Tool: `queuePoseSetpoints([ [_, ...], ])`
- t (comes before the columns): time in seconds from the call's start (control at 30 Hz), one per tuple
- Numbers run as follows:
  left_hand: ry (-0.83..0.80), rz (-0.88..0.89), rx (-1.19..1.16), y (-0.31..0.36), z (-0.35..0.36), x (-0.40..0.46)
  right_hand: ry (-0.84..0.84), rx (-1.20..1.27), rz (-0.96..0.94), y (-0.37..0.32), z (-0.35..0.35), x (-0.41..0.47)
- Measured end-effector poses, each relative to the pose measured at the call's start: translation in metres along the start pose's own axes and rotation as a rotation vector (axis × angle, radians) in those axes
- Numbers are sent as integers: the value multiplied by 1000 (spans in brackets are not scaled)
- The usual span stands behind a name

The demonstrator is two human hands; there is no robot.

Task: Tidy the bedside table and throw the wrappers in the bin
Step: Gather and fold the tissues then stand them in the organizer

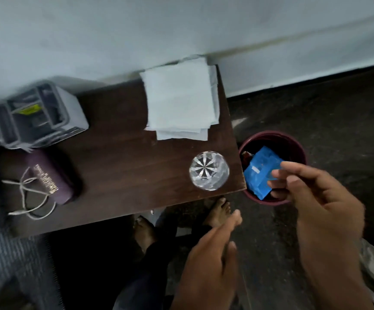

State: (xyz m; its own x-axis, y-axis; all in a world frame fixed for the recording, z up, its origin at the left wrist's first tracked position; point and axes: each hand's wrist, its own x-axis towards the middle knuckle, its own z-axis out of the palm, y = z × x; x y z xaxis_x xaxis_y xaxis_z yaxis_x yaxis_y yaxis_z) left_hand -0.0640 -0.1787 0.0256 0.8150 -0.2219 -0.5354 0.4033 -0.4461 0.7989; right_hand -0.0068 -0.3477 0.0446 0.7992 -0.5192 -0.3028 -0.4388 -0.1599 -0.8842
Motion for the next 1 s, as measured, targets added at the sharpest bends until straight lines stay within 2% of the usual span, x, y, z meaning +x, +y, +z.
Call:
queuePoseSetpoints([
  [0.1, 13, -25, 12, -9, -18, -1, 43, 20, -150, -26, -2, -13],
  [0.2, 47, -71, -40, -20, -37, 4, 22, -24, -173, -35, 3, -21],
  [0.4, 311, -152, -256, -50, -115, -16, -290, -17, -75, -53, 80, -65],
  [0.53, 416, -182, -350, -65, -144, -25, -409, -46, -39, -54, 114, -83],
  [0.77, 462, -232, -445, -76, -167, -25, -484, -123, -4, -49, 152, -91],
  [1.0, 480, -193, -505, -78, -190, -11, -521, -138, 32, -47, 176, -78],
])
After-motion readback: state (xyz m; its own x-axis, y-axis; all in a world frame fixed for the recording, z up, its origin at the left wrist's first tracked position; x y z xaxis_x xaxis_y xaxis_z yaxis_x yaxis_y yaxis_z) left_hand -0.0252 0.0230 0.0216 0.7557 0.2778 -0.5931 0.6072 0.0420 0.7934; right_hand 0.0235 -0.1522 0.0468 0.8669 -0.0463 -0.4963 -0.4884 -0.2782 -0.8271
